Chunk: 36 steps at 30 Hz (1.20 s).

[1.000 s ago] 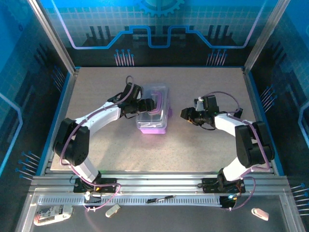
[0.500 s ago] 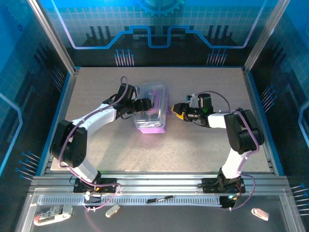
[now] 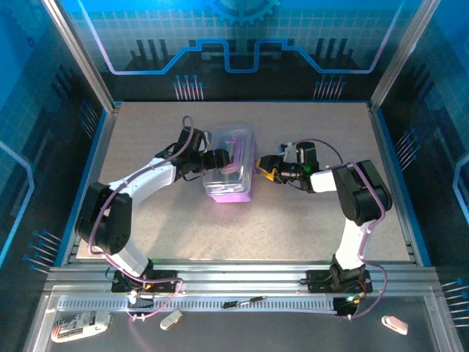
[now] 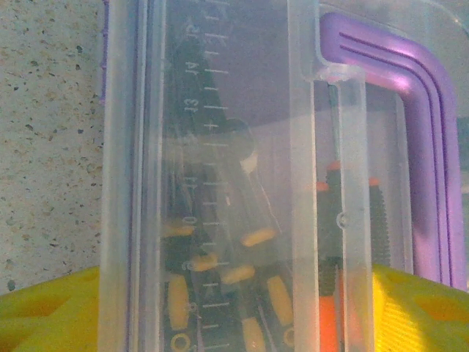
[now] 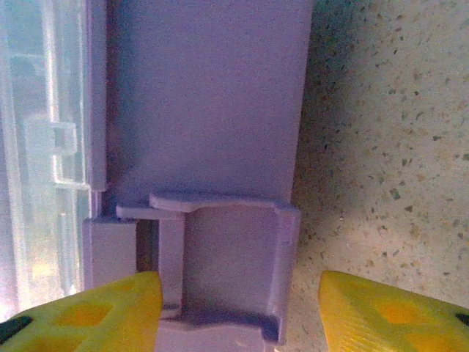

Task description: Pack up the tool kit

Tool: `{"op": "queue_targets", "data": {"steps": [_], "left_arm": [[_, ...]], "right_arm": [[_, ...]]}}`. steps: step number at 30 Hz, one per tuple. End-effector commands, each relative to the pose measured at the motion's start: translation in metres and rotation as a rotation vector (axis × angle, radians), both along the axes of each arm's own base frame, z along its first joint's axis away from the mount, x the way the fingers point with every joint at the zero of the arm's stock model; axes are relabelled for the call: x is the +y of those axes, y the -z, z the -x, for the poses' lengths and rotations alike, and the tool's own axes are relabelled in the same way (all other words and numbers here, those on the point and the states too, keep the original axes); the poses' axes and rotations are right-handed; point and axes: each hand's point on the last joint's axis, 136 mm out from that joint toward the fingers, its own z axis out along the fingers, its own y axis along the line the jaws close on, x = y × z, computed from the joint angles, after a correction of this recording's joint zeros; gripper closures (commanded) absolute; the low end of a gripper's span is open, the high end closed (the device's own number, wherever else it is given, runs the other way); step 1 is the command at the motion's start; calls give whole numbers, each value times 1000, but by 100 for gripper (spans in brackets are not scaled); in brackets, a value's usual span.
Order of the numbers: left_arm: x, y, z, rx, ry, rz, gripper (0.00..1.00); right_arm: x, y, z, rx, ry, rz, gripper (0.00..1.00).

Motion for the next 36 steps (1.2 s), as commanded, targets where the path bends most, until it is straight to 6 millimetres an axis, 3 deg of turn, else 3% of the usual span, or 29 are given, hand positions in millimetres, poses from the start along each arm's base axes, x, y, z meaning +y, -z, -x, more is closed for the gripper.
{"op": "queue_targets", "data": {"steps": [1,13,26,36], "left_arm": [[32,77,50,285,-48,-127,29],[30,75,49,284,-39,-122,29],[30,78,48,291,-37,-131,29],[32,82,49,302,-36,-157,29]], "right_arm": [[11,-13,-5,-36,-19,-65,41],[13,-23,0,-39,-11,-121,42],[7,-56,6,-85,-14,-143,47],[4,-71,8,-115,-13,-128,49]]}}
